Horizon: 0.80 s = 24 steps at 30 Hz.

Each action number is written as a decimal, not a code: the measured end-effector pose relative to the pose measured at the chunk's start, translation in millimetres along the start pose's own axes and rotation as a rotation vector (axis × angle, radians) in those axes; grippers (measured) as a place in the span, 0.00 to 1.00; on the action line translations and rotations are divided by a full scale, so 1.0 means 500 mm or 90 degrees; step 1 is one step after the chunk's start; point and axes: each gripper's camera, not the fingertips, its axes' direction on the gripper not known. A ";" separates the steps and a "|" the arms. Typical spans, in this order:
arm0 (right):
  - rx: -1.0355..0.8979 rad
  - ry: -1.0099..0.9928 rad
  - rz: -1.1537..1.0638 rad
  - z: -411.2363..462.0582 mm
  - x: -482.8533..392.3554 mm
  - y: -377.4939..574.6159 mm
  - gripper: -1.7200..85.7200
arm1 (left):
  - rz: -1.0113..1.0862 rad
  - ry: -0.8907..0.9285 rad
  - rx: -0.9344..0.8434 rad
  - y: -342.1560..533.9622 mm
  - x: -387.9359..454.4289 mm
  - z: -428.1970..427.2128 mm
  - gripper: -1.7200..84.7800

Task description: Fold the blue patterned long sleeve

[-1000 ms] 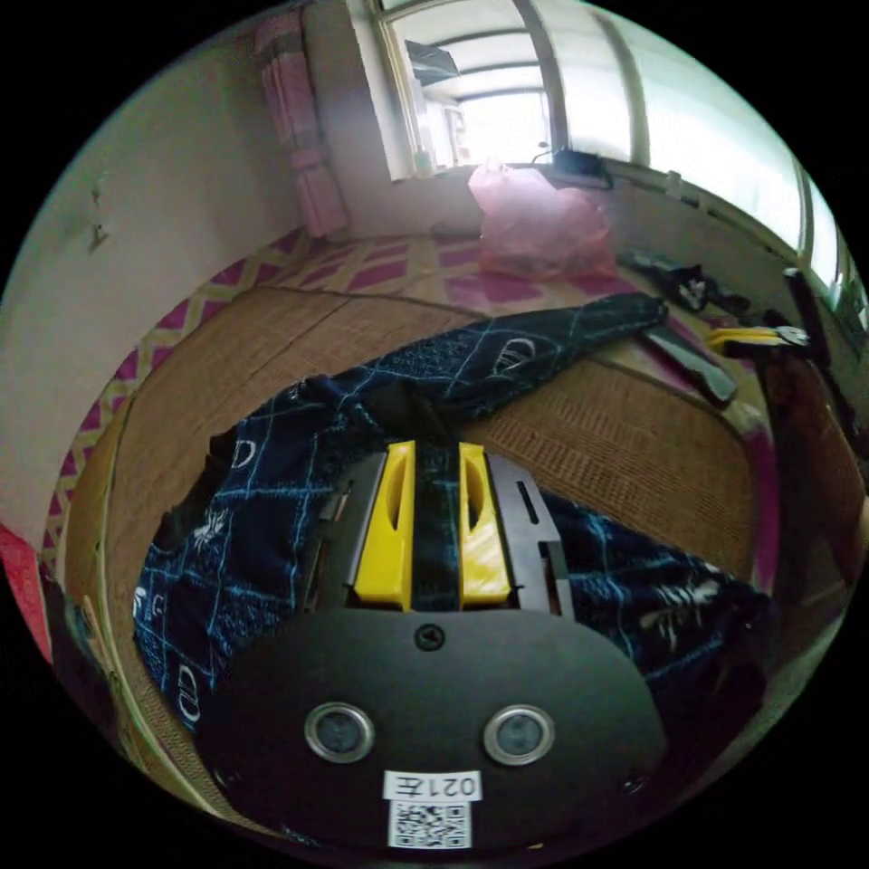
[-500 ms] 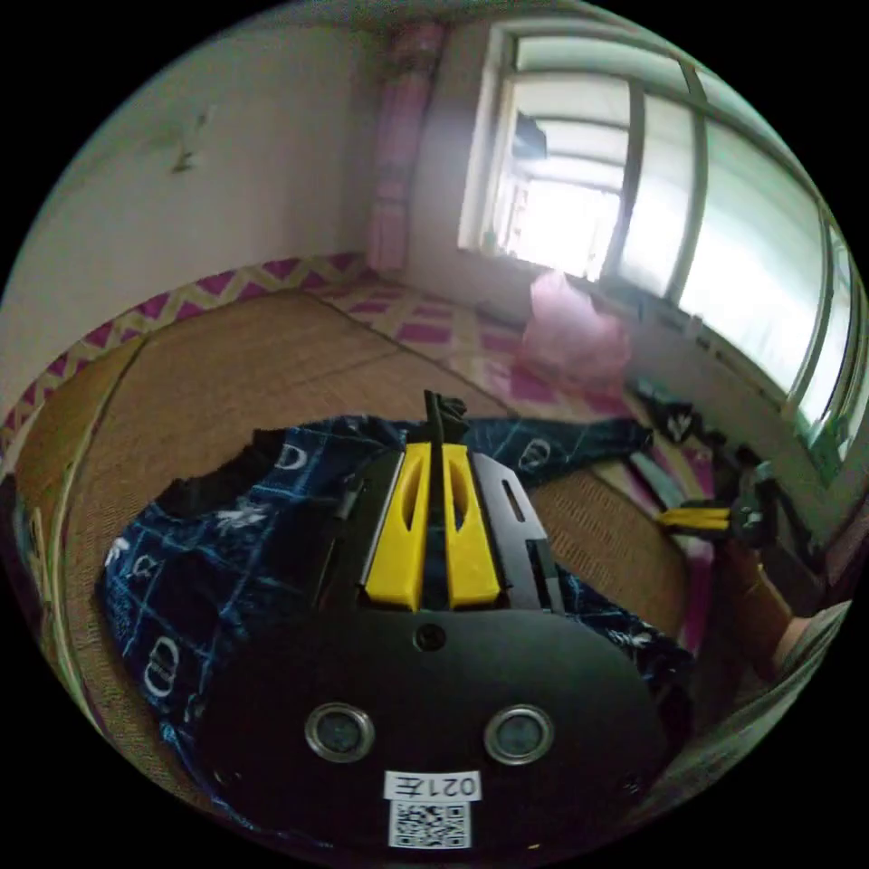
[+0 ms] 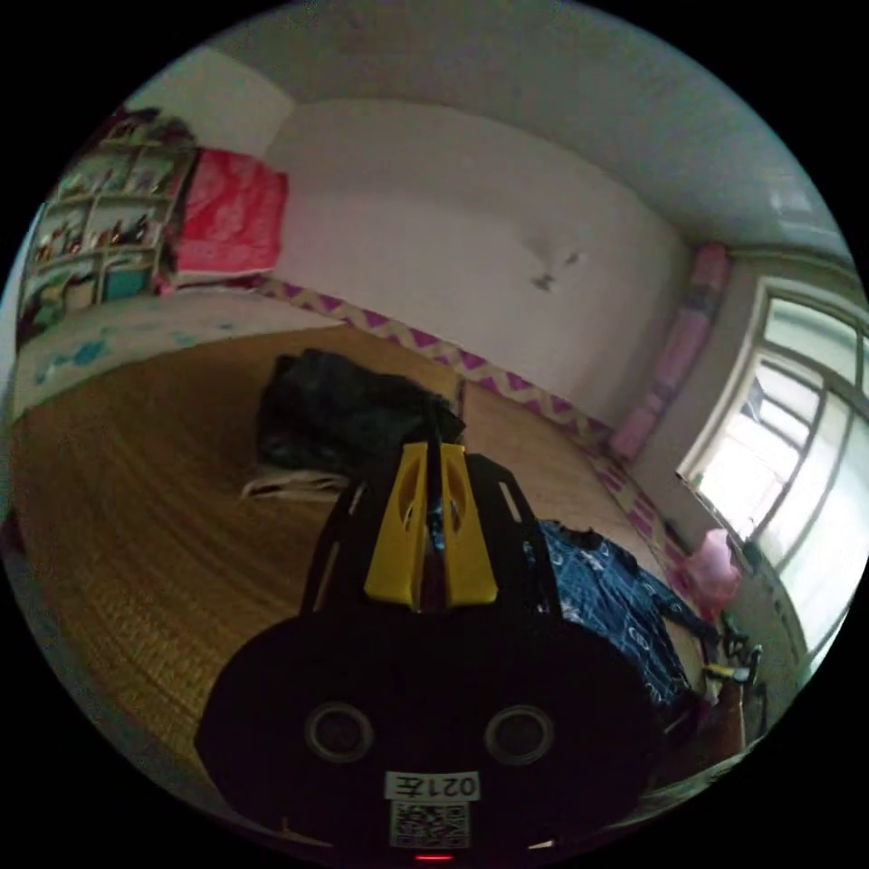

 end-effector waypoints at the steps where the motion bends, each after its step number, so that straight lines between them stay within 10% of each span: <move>1: -0.001 -0.025 0.014 -0.003 0.011 0.002 0.02 | -0.042 -0.013 -0.010 -0.021 -0.088 -0.008 0.01; 11: -0.003 -0.136 0.113 -0.019 0.077 0.023 0.01 | -0.391 0.119 0.010 -0.075 -0.567 -0.107 0.01; 24: -0.002 -0.132 0.133 -0.038 0.087 0.040 0.01 | -0.382 0.088 -0.036 -0.260 -0.658 -0.187 0.14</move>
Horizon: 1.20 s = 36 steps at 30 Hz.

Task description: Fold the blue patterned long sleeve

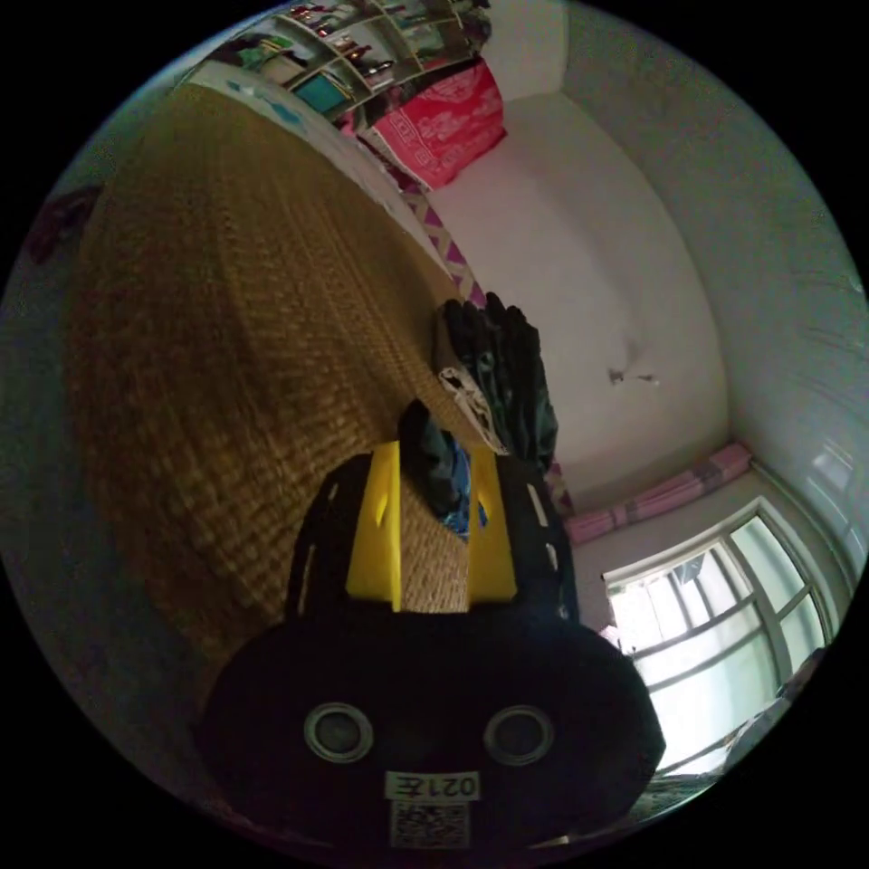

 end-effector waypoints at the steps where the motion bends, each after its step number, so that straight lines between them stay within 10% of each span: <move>1: 0.000 -0.001 0.001 -0.001 0.001 0.001 0.01 | 0.012 -0.005 -0.017 -0.019 0.017 0.018 0.15; 8: 0.000 0.003 -0.001 -0.006 0.003 0.007 0.01 | 0.006 -0.087 -0.124 -0.092 0.067 0.141 0.03; 14: 0.000 -0.002 0.002 -0.006 0.006 0.011 0.01 | 0.215 -0.005 0.011 -0.103 0.193 0.101 0.01; 17: 0.000 0.001 0.000 -0.005 0.005 0.012 0.01 | 0.080 -0.113 -0.137 -0.090 0.108 0.179 0.01; 28: -0.001 -0.001 0.002 0.008 0.003 0.014 0.01 | 0.079 -0.086 -0.141 0.007 0.074 0.248 0.14; 36: 0.000 0.040 -0.017 0.028 -0.022 0.014 0.01 | 0.128 -0.162 -0.198 0.135 0.094 0.372 0.02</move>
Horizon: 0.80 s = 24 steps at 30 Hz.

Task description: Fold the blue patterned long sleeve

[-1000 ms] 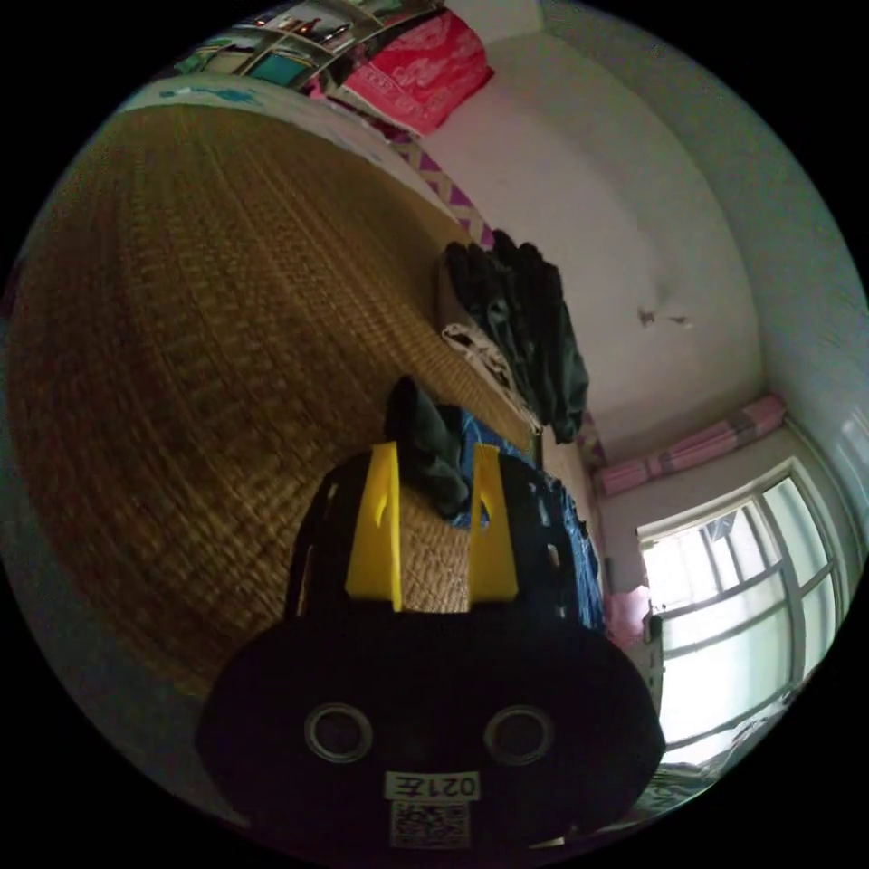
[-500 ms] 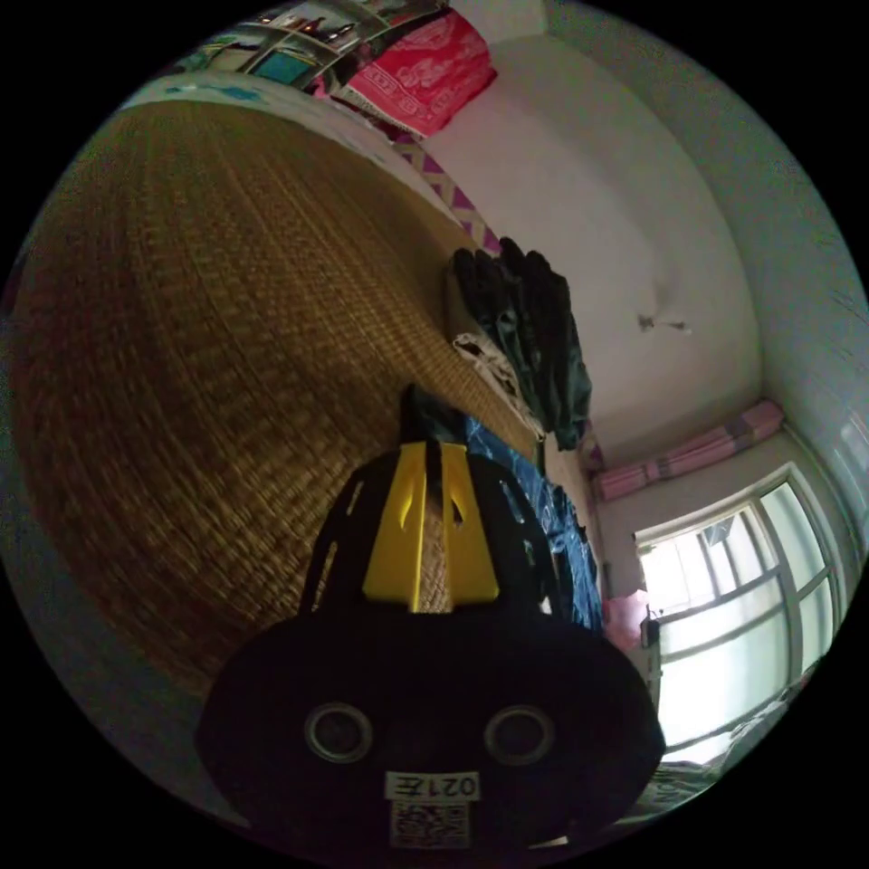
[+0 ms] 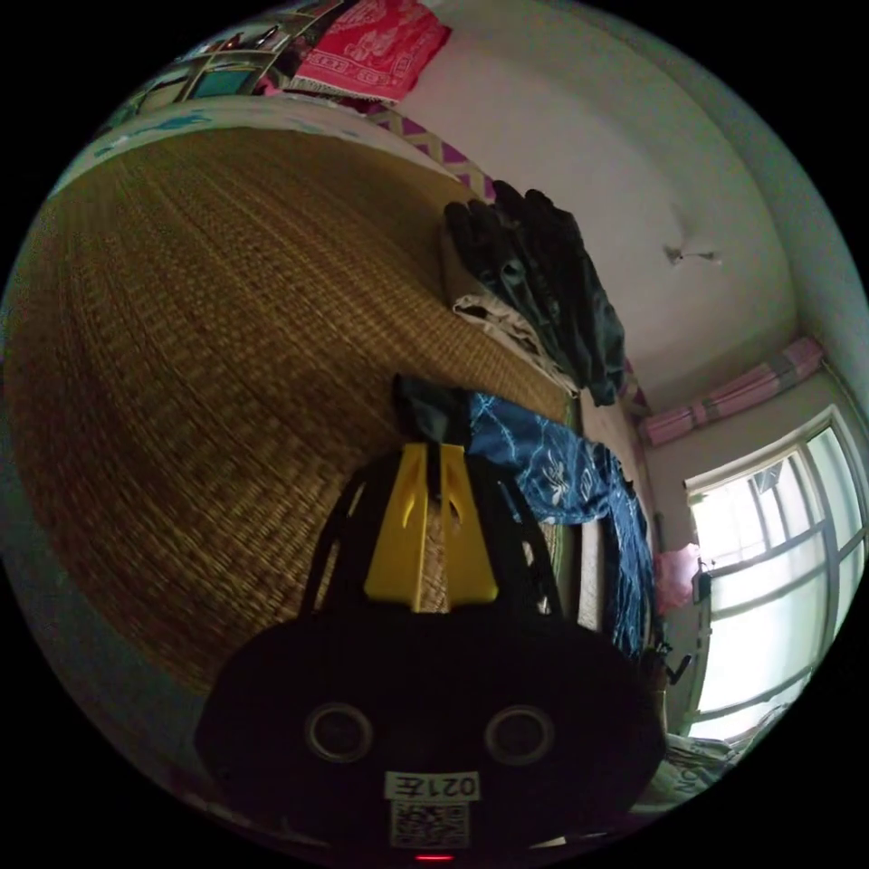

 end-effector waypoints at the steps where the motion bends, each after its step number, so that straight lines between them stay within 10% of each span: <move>1: 0.000 0.013 -0.006 0.004 -0.008 0.000 0.01 | 0.004 -0.001 0.008 0.020 0.007 0.012 0.01; 15: 0.001 0.060 -0.008 0.048 -0.036 -0.013 0.01 | 0.351 0.131 0.148 0.277 0.596 0.041 0.01; 24: 0.000 0.103 -0.027 0.082 -0.055 -0.026 0.01 | 0.600 0.112 0.032 0.597 1.142 0.403 0.01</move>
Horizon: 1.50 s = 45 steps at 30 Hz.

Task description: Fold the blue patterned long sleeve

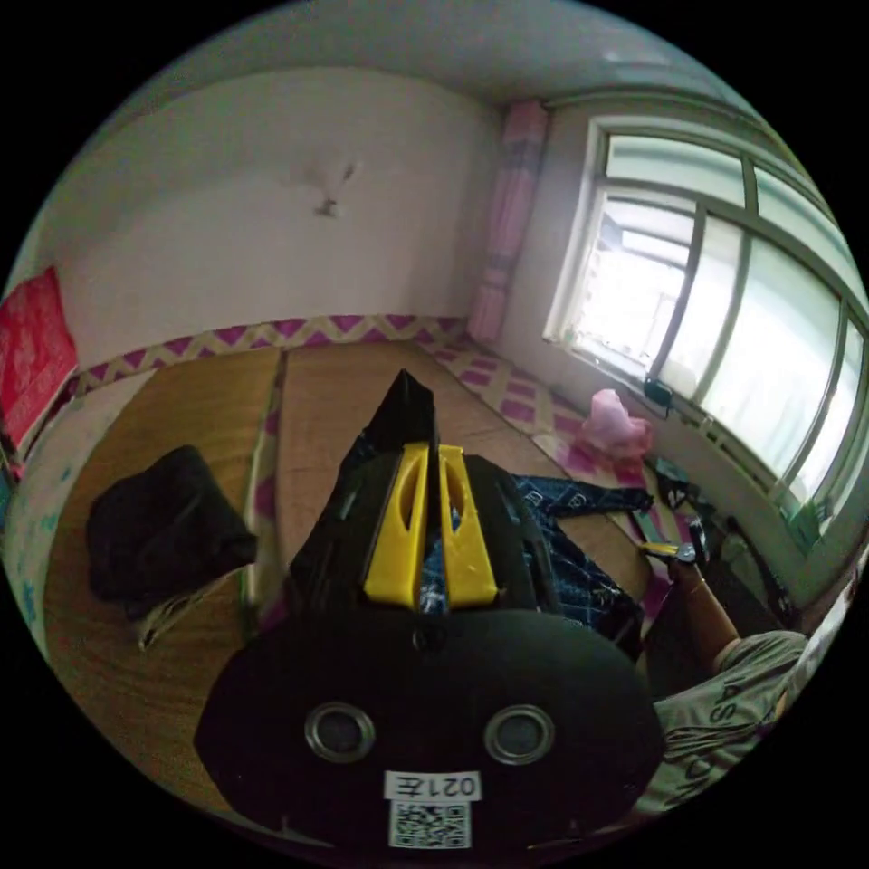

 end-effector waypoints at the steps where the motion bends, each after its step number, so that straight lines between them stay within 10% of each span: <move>1: 0.000 0.000 0.000 0.004 0.000 -0.002 0.01 | 0.020 0.015 -0.022 -0.001 0.063 0.081 0.01; 17: 0.002 -0.003 0.002 0.061 0.013 -0.032 0.01 | -0.048 0.262 -0.289 0.360 0.458 1.049 0.09; 24: 0.002 0.001 0.000 0.084 0.020 -0.044 0.02 | -0.052 0.426 -0.169 0.445 0.385 1.004 0.10; 37: 0.078 -0.040 0.341 0.107 0.334 -0.151 0.15 | 0.006 -0.030 -0.162 0.670 0.229 0.790 0.01; 45: 0.081 -0.210 0.567 0.238 0.457 -0.136 0.13 | -0.014 -0.111 -0.196 0.788 0.131 0.759 0.01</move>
